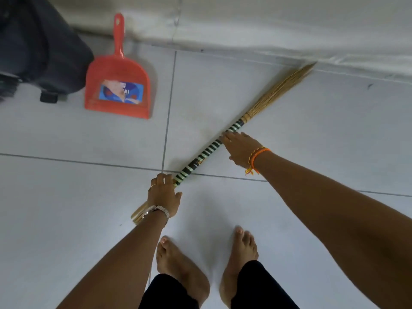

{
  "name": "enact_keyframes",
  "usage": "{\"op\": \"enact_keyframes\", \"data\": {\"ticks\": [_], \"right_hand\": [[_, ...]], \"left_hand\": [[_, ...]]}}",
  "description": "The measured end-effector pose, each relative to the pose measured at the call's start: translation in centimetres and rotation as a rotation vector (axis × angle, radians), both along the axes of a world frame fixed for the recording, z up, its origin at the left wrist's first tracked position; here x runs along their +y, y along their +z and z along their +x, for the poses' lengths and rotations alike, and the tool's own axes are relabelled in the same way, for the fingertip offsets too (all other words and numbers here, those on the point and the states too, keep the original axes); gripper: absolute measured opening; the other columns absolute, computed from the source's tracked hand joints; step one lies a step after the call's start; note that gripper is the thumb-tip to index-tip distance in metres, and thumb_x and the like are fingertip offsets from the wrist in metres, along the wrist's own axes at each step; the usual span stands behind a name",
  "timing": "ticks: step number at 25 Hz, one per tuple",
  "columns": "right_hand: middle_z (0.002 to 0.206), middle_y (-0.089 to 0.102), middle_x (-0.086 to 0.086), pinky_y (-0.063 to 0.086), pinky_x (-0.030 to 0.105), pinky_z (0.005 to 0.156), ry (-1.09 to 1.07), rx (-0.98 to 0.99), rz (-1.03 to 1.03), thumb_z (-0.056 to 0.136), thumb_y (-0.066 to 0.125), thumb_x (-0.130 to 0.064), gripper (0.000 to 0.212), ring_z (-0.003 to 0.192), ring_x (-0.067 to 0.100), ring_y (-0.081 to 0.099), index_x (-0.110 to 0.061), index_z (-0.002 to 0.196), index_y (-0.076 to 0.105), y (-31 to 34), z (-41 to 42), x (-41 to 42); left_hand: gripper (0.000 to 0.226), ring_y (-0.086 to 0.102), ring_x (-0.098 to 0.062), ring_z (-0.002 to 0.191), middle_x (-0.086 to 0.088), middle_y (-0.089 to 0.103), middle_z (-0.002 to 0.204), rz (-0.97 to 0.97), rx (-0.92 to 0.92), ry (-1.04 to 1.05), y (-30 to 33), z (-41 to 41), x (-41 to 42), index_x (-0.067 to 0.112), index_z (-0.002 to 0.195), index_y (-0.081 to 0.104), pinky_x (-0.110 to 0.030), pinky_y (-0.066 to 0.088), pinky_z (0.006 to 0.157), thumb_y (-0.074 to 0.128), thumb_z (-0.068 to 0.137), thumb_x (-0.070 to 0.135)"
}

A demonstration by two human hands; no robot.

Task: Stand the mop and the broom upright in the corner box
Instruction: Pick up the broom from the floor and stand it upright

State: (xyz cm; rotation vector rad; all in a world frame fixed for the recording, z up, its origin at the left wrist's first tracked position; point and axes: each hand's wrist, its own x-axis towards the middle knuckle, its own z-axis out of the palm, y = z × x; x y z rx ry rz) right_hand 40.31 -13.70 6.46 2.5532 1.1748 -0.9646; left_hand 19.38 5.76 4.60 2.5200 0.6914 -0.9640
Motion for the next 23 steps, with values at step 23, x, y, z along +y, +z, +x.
{"op": "enact_keyframes", "data": {"ticks": [23], "right_hand": [[0.110, 0.057, 0.011, 0.044, 0.037, 0.072, 0.004, 0.107, -0.037, 0.090, 0.058, -0.015, 0.016, 0.098, 0.030, 0.060, -0.013, 0.106, 0.059, 8.5, 4.3, 5.4]], "left_hand": [[0.038, 0.023, -0.042, 0.155, 0.000, 0.042, 0.161, 0.451, -0.731, 0.004, 12.8, 5.8, 10.9, 0.044, 0.135, 0.062, -0.053, -0.007, 0.125, 0.060, 0.097, 0.039]]}}
